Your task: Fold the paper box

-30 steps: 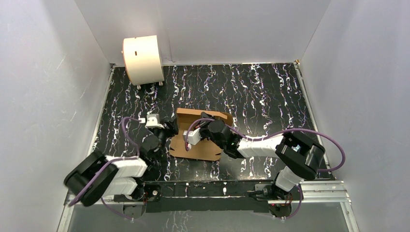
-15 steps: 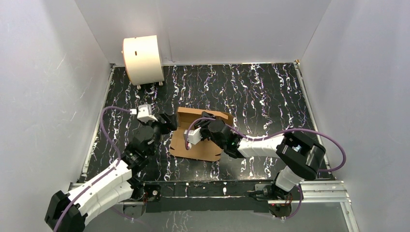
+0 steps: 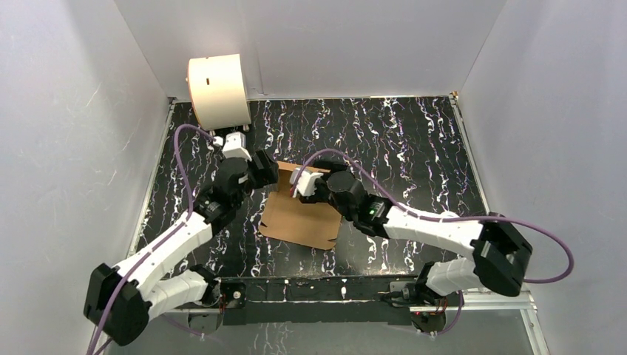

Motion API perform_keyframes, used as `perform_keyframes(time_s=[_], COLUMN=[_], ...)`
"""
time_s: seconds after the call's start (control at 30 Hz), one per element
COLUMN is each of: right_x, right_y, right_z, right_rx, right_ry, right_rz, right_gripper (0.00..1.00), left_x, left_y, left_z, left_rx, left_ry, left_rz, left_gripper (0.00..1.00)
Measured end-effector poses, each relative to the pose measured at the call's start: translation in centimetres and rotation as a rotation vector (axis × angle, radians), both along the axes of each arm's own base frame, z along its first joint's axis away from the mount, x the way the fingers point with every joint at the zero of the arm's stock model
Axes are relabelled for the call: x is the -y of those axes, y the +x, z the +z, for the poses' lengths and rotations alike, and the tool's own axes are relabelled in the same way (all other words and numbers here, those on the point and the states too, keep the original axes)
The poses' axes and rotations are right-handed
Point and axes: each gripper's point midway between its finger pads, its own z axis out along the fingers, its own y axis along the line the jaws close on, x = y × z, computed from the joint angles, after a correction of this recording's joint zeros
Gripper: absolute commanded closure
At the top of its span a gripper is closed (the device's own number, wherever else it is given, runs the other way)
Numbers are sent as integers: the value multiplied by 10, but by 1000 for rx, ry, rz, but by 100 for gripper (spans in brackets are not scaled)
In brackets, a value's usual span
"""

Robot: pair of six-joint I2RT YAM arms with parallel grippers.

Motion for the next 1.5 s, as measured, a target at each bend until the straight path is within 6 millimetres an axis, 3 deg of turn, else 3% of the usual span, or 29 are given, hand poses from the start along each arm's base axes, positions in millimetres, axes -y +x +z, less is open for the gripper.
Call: perform_keyframes(time_s=[0.13, 0.3, 0.57, 0.8, 1.2, 1.5], right_x=[21, 49, 88, 81, 78, 76], right_y=[-6, -12, 11, 7, 5, 4], right_z=[13, 23, 13, 1, -8, -38], right_rx=[-107, -262, -481, -617, -689, -753], right_ry=[171, 421, 777, 923, 996, 1022], right_rz=[-139, -318, -569, -611, -644, -679], right_gripper=[17, 21, 32, 40, 51, 53], left_x=[-8, -11, 7, 12, 19, 22], left_y=[18, 26, 34, 35, 35, 33], left_z=[-14, -30, -34, -51, -54, -58], left_rx=[-77, -159, -206, -251, -255, -251], left_ry=[-29, -72, -111, -112, -139, -173], left_rz=[-5, -35, -112, -128, -159, -165], left_gripper=[24, 24, 25, 28, 31, 39])
